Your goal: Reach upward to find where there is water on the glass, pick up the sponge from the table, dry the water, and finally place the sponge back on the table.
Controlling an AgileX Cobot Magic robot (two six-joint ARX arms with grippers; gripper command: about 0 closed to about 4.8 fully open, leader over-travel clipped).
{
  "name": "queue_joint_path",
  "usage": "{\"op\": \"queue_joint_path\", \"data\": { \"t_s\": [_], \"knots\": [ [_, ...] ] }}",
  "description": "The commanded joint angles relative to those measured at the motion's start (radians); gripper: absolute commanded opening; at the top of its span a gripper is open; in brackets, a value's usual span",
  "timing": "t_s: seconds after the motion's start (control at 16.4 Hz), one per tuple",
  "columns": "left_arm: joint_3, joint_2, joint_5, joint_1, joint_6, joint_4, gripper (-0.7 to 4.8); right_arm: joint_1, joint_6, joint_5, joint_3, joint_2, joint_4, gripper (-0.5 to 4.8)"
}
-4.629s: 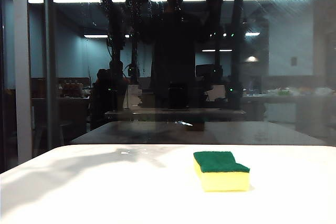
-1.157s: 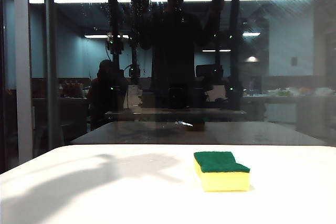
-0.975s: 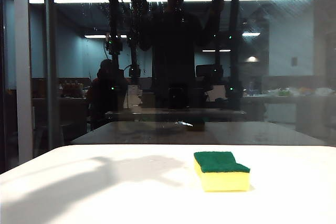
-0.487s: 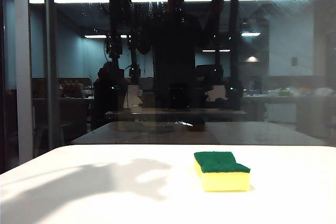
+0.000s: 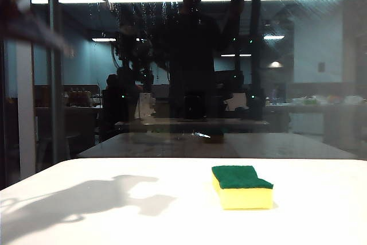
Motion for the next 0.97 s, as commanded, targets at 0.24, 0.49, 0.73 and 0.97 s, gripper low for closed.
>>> {"op": "queue_joint_path", "data": {
  "t_s": [0.24, 0.49, 0.73, 0.97],
  "knots": [
    [-0.013, 0.239, 0.000, -0.083, -0.050, 0.179, 4.79, 0.000, -0.003, 0.001, 0.000, 0.007, 0.023, -0.02],
    [-0.013, 0.420, -0.121, -0.269, -0.119, 0.420, 4.79, 0.000, -0.003, 0.001, 0.000, 0.013, 0.022, -0.02],
    [-0.012, 0.596, -0.158, -0.321, -0.213, 0.611, 4.79, 0.000, -0.003, 0.001, 0.000, 0.014, 0.022, -0.02],
    [0.066, 0.697, -0.109, -0.323, -0.249, 0.675, 4.79, 0.000, -0.003, 0.003, -0.001, 0.027, 0.021, -0.02]
  ]
}}
